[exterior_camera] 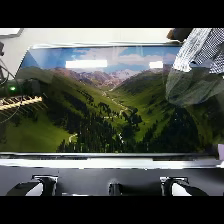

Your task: Fold the clothes and pants, and hang the long-sleeved shirts on hangers.

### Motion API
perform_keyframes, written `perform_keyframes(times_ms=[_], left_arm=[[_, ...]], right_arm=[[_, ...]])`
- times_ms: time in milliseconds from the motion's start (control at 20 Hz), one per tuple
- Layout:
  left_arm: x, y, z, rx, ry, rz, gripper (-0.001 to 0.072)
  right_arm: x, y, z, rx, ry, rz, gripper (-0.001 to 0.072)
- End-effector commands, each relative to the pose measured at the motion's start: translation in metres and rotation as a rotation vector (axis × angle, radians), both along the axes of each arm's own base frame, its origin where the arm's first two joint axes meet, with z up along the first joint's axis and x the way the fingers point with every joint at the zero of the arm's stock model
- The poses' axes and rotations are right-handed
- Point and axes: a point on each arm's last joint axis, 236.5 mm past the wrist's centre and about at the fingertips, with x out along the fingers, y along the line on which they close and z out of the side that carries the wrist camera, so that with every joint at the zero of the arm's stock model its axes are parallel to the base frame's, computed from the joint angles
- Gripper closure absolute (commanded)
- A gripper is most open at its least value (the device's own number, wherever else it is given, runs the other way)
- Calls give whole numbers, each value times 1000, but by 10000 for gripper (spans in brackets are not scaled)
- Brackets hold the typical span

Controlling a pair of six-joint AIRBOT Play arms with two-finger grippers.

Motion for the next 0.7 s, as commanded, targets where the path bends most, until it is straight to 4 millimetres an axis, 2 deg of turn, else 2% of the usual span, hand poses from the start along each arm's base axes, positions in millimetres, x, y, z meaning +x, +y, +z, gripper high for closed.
perform_keyframes(times_ms=[0,150,250,350,650], left_arm=[[-30,33,-15,156,26,-33,683],[-52,50,-41,225,64,-2,684],[-59,52,-51,235,59,14,683],[-58,54,-52,237,41,26,679],[-57,54,-53,236,42,26,679]], right_arm=[[-37,63,-85,-158,247,144,680],[-69,95,-127,-124,296,163,681],[-87,102,-149,-128,333,189,680],[-96,103,-156,-127,364,197,680],[-96,103,-156,-127,366,197,680]])
